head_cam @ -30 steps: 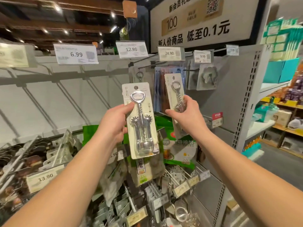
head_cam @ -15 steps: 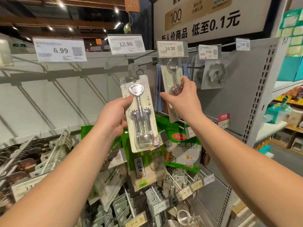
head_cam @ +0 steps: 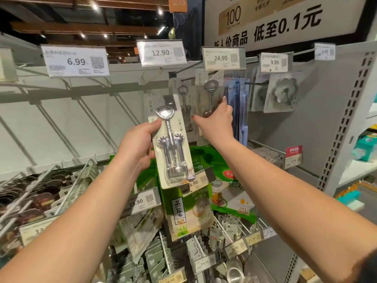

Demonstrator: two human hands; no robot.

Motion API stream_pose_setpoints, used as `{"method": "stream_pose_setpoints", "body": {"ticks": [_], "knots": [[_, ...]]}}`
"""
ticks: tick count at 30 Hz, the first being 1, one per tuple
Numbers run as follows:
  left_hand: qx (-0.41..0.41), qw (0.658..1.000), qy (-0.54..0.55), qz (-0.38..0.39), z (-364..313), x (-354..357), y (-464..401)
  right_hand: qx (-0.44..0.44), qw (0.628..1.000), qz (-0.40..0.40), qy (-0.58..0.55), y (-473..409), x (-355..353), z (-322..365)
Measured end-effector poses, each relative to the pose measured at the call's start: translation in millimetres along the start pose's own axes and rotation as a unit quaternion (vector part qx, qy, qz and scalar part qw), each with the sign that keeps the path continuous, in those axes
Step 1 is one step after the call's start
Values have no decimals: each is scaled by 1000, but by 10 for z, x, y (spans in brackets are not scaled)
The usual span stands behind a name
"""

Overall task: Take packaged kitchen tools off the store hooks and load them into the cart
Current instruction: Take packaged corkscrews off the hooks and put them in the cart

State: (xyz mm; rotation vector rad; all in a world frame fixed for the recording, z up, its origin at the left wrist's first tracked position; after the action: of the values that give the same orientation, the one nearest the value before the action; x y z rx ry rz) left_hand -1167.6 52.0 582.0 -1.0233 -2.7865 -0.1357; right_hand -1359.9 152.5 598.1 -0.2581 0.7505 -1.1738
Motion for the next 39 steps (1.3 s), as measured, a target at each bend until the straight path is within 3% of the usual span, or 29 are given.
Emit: {"method": "stream_pose_setpoints", "body": {"ticks": [5,9,14,23,39], "knots": [[-11,1000,10,-14,10,-59,-36,34,994,61,84,-298,396,-72],[-13,999,19,-31,-1,-118,-70,62,991,86,78,-522,611,-118],[-24,998,18,-50,14,-166,-91,23,995,54,81,-637,781,-154],[-26,996,28,-81,24,-245,-157,42,996,58,52,-823,1008,-142],[-22,997,18,-68,34,-121,-205,35,997,66,23,-828,1081,-180]]}}
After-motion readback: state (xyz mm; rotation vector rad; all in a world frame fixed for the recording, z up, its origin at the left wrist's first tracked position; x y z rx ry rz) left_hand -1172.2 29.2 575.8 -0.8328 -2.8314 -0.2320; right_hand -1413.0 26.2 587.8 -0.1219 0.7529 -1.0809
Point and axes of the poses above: each hand's wrist, its own y-axis away from the middle knuckle, its own x-axis out of the palm, z = x × y, the point moved 6 cm from there along -y, towards the middle knuckle, and after that the axes turned 6 degrees about -x, right-handed, at the moved point
